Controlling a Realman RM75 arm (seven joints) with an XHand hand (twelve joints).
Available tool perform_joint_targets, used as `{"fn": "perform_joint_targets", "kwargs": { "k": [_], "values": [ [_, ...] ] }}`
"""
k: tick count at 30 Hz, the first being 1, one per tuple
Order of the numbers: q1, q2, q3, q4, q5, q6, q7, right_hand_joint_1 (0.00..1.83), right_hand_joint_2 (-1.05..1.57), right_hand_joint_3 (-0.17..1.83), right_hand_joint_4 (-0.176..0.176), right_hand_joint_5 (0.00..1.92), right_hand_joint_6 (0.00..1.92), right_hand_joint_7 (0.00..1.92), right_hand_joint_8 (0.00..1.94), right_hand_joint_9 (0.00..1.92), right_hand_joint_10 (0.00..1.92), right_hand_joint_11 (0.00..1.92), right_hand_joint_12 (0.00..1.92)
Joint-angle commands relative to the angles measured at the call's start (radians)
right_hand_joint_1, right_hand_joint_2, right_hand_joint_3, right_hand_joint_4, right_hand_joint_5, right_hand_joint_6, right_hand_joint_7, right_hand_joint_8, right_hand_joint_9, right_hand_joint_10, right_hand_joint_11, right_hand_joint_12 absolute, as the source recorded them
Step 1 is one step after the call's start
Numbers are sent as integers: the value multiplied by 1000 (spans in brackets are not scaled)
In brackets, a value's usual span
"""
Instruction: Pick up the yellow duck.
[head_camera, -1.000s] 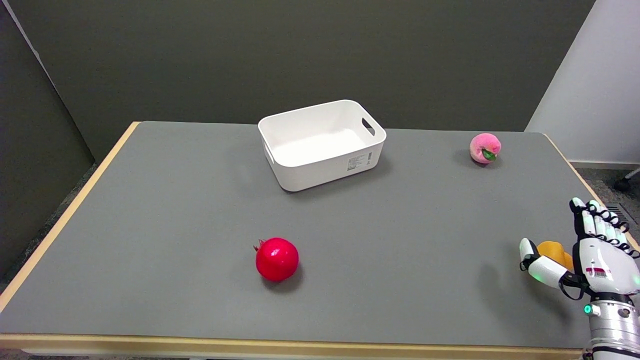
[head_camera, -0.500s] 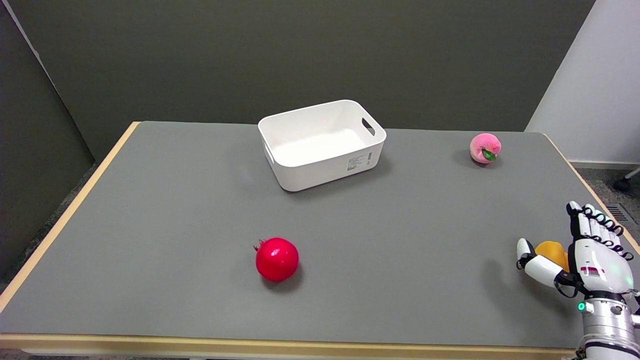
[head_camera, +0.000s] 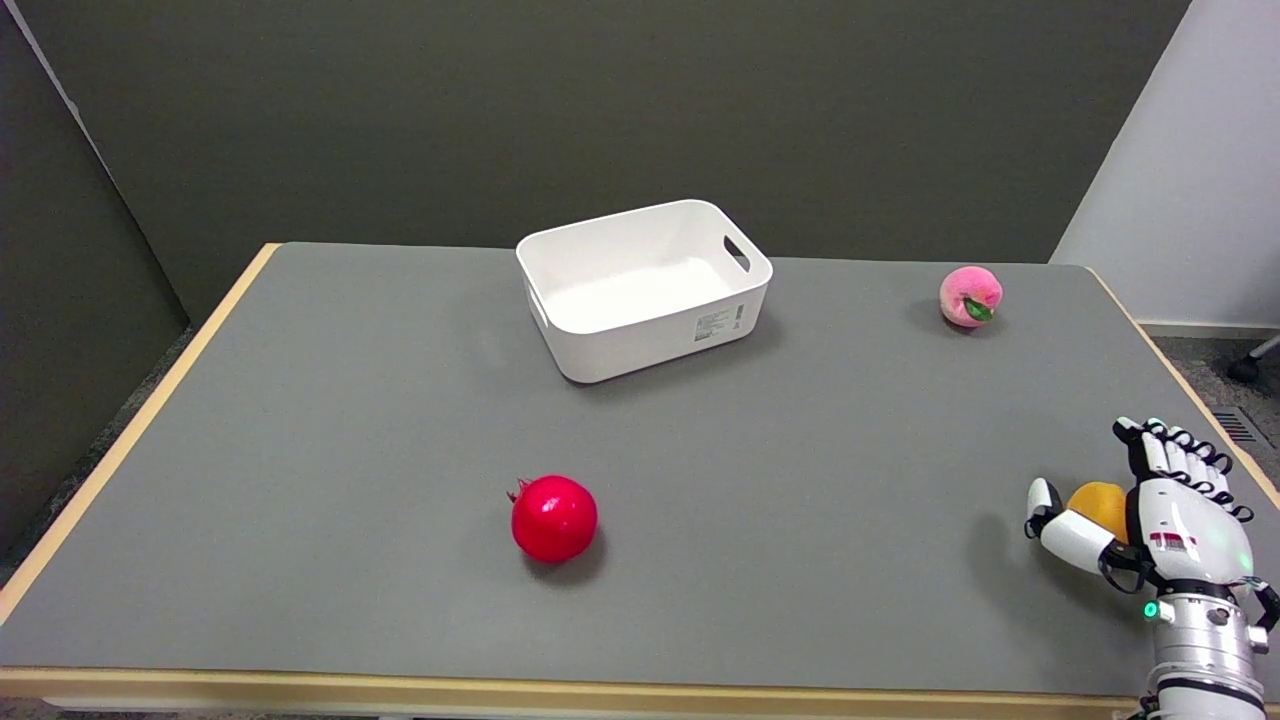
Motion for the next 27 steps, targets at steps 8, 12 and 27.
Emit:
{"fn": "perform_joint_targets", "kwargs": {
  "k": [8,12,27],
  "values": [
    [53,-12,-9,-68,6,-59,9,435,631,941,-39,142,432,66,263,-1,238,-1,425],
    [58,-20,-10,-93,4,-62,10,437,631,942,-39,143,434,67,268,-1,265,-1,531],
    [62,-20,-3,-114,-47,-53,10,823,870,868,-106,281,1161,520,1097,564,1206,311,1773]
  ]
}}
